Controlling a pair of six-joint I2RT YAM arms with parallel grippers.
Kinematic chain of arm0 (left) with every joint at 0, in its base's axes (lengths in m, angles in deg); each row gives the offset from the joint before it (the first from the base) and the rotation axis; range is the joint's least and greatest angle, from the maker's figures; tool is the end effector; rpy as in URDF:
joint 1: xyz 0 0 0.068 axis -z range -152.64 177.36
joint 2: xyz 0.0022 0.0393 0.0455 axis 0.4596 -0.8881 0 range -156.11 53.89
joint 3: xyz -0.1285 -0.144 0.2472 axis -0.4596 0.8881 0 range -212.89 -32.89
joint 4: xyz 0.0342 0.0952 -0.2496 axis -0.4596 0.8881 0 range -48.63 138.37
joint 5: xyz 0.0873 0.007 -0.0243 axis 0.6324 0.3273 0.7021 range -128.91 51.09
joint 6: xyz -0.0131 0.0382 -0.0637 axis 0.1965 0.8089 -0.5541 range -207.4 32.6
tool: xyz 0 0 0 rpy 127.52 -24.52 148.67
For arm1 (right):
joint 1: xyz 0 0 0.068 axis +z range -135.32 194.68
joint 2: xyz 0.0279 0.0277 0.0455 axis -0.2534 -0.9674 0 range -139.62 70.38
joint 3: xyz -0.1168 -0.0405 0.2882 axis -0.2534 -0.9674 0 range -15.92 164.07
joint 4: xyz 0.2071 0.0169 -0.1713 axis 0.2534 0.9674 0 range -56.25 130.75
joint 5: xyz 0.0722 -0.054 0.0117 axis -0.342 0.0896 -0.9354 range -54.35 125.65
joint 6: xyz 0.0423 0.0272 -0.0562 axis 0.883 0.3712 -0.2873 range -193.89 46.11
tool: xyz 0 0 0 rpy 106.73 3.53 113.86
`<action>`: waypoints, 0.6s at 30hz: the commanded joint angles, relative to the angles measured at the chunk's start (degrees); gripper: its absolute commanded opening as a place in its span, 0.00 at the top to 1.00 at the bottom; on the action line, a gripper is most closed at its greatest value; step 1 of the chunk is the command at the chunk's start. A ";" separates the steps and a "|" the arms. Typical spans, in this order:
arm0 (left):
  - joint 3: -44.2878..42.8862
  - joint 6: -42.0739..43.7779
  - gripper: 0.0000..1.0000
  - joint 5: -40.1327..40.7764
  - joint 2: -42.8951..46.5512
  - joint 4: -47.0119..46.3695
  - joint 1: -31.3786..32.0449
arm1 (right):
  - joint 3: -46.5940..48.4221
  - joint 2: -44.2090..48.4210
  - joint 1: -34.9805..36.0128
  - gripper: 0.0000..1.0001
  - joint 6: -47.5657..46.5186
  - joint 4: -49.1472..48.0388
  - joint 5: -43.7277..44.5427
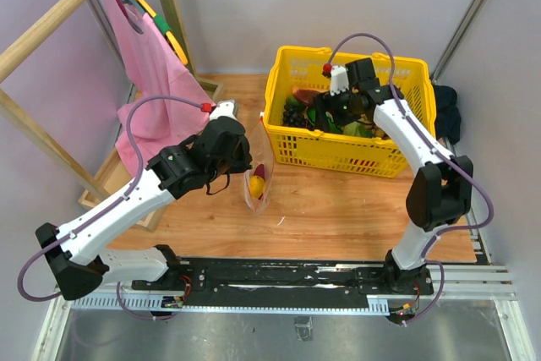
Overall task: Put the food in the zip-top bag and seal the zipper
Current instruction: Pick up the fake fruit from the bin.
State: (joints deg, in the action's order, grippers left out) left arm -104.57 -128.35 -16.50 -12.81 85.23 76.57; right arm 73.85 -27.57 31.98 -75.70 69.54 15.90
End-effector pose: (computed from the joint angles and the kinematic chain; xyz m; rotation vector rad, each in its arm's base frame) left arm 0.1814 -0.1731 0.3929 -0.0498 2.2243 -0.4403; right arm 0.3926 0.1447 0.3468 -0.5583 2.2759 0.5369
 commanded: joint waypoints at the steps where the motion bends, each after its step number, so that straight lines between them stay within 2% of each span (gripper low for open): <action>1: -1.90 0.74 1.00 1.13 -0.43 -0.08 -0.43 | 4.05 -4.77 -0.86 0.22 -3.38 5.24 -3.71; 8: -2.04 0.79 1.00 1.08 -0.80 -0.09 -0.43 | 4.00 -11.36 -0.79 0.32 -6.56 6.21 -9.28; 18: -1.78 0.65 1.00 1.19 -0.59 0.00 -0.61 | 4.72 -19.47 0.38 0.37 -10.65 8.75 -12.87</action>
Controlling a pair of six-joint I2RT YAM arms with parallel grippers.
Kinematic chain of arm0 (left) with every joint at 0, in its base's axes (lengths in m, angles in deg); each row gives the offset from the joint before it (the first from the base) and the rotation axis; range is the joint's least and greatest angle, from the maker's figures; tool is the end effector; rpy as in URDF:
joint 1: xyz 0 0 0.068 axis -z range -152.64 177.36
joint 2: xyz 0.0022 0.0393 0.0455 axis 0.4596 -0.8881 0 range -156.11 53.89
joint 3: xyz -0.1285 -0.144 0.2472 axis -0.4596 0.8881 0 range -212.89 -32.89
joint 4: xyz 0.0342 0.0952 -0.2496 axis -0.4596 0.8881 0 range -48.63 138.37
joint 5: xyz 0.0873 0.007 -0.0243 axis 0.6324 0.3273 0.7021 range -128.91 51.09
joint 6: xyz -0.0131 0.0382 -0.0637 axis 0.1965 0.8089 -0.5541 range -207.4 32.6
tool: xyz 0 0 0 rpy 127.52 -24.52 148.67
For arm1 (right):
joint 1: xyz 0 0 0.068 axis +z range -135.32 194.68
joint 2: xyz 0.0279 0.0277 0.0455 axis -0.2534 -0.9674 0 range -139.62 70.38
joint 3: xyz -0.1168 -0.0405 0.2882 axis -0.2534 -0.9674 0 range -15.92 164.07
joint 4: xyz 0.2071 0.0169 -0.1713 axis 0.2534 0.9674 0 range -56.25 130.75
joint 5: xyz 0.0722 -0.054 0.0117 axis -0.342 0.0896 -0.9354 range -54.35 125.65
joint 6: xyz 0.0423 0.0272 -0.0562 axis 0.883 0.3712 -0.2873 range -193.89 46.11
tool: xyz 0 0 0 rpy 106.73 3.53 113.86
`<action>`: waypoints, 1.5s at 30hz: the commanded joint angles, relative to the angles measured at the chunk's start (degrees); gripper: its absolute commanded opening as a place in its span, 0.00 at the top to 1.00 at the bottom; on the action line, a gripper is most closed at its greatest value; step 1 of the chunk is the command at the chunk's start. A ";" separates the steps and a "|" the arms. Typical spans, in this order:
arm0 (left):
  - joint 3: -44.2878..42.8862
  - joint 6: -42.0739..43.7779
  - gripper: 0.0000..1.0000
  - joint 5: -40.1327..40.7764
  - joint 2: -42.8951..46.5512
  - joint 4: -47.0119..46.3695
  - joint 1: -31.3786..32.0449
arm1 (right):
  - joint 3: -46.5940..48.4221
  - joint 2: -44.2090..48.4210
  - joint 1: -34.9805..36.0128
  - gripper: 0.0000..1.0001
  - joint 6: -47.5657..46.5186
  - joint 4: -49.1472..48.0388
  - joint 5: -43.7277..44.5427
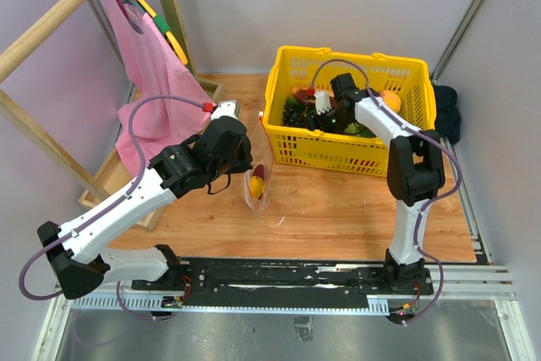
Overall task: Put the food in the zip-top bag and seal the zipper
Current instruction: Pick up the fake fruit from the bin.
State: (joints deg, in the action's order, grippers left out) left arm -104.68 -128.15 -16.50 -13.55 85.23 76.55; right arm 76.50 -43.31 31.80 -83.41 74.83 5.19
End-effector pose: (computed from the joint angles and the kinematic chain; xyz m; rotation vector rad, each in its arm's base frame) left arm 0.1838 -0.1758 0.3906 -0.0435 2.2329 -0.4294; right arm 0.4306 0.1663 0.2435 -0.7687 2.4905 0.7489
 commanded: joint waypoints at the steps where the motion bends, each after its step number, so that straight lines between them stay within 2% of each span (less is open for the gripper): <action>1: -1.53 0.42 1.00 1.16 0.25 0.00 -0.60 | 2.49 -4.50 0.73 0.37 -3.40 4.04 -2.15; 7: -1.21 0.10 1.00 1.43 0.85 0.18 -0.59 | 3.98 -8.32 1.50 0.37 -5.73 6.52 -2.64; 11: -1.12 0.07 1.00 1.36 1.03 0.22 -0.59 | 5.17 -10.71 1.76 0.33 -6.82 9.13 -1.29; 16: -0.93 0.06 1.00 1.52 1.25 0.35 -0.60 | 6.95 -11.53 1.86 0.34 -4.79 11.03 7.20; 21: -0.70 -0.05 1.00 1.85 1.61 0.45 -0.66 | 7.06 -8.23 1.87 0.34 -4.42 12.59 13.38; 29: -0.97 -0.01 1.00 1.85 1.56 0.53 -0.67 | 6.85 -4.76 2.50 0.29 -7.80 14.81 10.31; 40: -0.88 -0.03 0.99 1.63 1.66 0.66 -0.70 | 8.02 -11.48 4.21 0.26 -10.69 16.76 12.29; 45: -0.81 0.05 1.00 1.52 1.68 0.54 -0.67 | 8.03 -13.95 4.97 0.21 -11.35 17.29 16.23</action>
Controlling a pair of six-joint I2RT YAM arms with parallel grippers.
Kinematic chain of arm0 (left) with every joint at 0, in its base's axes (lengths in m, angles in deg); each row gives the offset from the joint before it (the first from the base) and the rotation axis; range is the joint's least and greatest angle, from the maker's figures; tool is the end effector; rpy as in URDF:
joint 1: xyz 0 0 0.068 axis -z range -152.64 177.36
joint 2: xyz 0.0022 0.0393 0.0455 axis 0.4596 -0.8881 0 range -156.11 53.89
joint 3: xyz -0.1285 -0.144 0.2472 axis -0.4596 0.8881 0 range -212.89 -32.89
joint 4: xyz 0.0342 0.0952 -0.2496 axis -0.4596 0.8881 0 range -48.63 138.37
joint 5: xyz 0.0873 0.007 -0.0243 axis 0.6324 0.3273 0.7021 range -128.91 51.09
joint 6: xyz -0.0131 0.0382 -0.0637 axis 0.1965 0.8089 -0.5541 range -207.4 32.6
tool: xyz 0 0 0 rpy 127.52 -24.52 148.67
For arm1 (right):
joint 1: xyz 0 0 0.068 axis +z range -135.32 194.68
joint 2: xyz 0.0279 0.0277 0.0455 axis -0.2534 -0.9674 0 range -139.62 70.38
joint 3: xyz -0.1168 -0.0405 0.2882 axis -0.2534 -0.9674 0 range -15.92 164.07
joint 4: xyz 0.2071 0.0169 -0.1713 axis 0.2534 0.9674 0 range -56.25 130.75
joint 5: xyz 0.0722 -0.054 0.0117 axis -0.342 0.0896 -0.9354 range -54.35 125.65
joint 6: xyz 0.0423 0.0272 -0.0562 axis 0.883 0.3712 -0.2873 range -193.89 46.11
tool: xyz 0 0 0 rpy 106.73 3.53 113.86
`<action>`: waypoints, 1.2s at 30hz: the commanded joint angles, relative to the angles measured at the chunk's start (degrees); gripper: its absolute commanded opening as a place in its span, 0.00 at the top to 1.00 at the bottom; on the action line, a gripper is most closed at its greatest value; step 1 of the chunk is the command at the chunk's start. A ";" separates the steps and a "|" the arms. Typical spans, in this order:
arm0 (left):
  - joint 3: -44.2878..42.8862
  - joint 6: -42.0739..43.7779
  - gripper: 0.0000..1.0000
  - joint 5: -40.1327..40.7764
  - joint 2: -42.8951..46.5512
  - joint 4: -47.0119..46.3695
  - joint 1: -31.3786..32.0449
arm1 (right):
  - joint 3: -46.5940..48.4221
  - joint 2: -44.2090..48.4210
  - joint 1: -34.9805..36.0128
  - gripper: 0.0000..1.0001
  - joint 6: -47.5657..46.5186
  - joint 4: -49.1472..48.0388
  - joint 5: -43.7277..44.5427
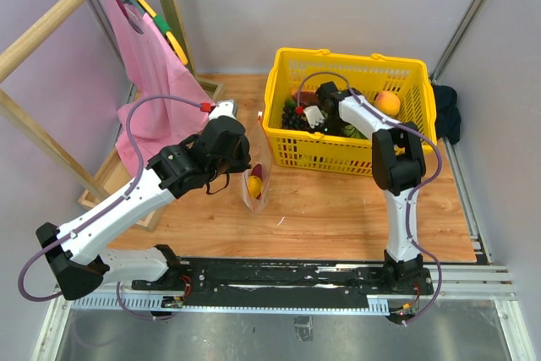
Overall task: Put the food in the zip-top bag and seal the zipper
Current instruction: Pick up the fake fruit from the bin.
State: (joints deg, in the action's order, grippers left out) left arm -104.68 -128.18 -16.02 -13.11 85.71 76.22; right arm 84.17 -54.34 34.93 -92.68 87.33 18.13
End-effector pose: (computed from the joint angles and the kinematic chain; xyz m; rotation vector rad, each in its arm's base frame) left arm 0.1832 -0.1721 0.3916 -0.0548 2.2289 -0.4183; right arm 0.4409 0.1830 0.1821 -1.0149 2.7242 0.4517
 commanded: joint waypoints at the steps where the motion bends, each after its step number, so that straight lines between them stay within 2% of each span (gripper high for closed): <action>1: -0.73 0.06 1.00 1.07 1.19 0.06 -0.35 | 0.42 -3.35 1.91 0.21 -1.98 4.84 4.18; 4: -0.80 0.08 1.00 1.15 1.32 0.11 -0.35 | 1.07 -4.70 1.90 0.21 -1.44 5.65 8.02; 6: -0.74 0.11 1.00 1.31 1.43 0.14 -0.35 | 1.60 -5.10 1.75 0.25 -0.70 5.76 9.03; 11: -0.68 0.08 1.00 1.27 1.40 0.05 -0.35 | 1.21 -3.49 1.70 0.42 0.29 4.39 10.50; 17: -0.65 0.16 1.00 1.21 1.42 -0.04 -0.35 | 0.06 0.98 1.67 0.56 0.58 3.15 10.35; 22: -0.70 0.02 1.00 1.35 1.81 -0.03 -0.35 | -0.74 5.42 1.64 0.74 1.22 1.95 10.21; 36: -0.38 -0.56 1.00 1.52 2.32 -0.13 -0.35 | -2.39 17.56 1.64 0.95 6.26 -1.66 16.33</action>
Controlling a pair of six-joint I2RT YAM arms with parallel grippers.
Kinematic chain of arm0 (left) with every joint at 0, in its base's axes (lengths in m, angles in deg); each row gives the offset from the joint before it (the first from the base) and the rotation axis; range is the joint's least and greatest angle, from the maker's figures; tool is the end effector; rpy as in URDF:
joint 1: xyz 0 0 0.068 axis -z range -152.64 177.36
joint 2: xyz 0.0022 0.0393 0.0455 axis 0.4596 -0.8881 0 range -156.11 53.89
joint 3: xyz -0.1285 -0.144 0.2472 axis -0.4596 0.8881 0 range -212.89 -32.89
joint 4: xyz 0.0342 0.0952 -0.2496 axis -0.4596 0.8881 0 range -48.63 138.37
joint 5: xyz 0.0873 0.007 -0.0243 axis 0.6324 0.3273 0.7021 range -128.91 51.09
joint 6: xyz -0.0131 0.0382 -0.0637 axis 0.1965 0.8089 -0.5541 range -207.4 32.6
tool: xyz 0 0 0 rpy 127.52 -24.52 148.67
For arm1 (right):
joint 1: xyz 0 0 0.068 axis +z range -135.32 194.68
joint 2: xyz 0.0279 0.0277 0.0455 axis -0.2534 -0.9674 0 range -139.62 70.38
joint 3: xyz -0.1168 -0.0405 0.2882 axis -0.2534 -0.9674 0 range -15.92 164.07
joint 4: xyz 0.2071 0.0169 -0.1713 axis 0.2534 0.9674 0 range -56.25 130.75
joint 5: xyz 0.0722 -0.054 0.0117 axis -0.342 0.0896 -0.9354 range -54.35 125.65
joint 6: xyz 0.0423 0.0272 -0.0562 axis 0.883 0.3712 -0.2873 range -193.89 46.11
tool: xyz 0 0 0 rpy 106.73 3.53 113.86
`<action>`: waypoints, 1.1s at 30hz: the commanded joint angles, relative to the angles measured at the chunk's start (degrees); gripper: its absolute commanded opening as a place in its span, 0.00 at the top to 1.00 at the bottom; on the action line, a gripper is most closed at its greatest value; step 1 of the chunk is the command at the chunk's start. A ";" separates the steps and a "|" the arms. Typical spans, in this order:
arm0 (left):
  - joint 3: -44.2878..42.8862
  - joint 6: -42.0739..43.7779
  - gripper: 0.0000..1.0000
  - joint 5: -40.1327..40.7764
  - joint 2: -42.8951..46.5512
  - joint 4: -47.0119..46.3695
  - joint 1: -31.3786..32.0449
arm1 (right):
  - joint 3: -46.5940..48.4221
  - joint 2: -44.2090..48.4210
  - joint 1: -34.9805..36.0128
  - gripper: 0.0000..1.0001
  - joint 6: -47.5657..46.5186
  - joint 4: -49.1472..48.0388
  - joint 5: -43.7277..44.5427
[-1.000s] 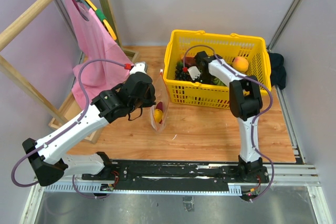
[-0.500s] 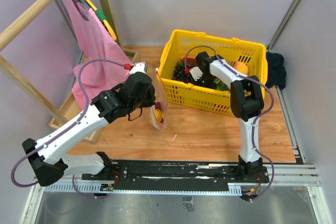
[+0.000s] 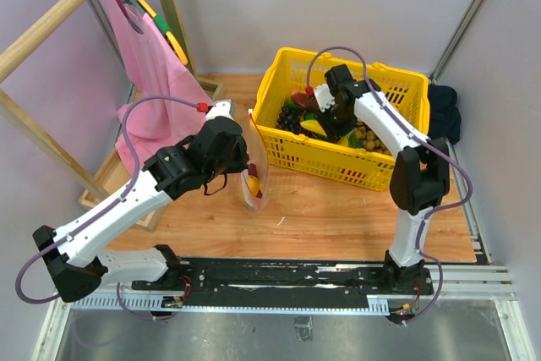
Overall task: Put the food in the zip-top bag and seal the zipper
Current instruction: Pick up the fake fruit from the bin, then place the fake fruit in the zipper food storage bag.
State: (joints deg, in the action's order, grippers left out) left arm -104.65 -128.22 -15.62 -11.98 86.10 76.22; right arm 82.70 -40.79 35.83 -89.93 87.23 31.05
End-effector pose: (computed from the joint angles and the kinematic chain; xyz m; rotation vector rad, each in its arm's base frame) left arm 0.1794 -0.1672 0.3953 -0.0624 2.2157 -0.4222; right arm 0.4147 0.1658 0.2767 -0.8906 2.5744 0.1351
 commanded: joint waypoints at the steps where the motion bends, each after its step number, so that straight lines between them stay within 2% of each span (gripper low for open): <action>1: -0.44 -0.53 1.00 1.08 1.18 -0.52 -0.35 | -0.92 4.91 0.74 0.97 4.51 -2.02 4.02; 14: 0.43 -1.41 1.00 0.84 1.90 -1.90 -0.35 | -1.04 16.72 1.00 0.99 16.72 -4.97 6.66; 17: 0.73 -1.62 1.00 1.01 2.07 -2.39 -0.35 | -2.62 20.46 1.55 0.99 19.85 -7.72 3.85; 26: 1.16 -2.18 1.00 1.09 2.43 -3.56 -0.35 | -13.38 33.57 4.32 0.99 30.39 -25.29 -7.79; 33: 1.79 -2.68 1.00 1.01 3.11 -5.01 -0.35 | -22.12 39.49 7.61 0.99 37.65 -41.63 -17.72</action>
State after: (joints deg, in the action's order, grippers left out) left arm -103.28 -130.06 -15.60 -10.45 84.26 76.22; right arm 64.13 -3.42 41.16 -58.80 58.55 21.34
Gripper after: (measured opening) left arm 0.015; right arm 0.393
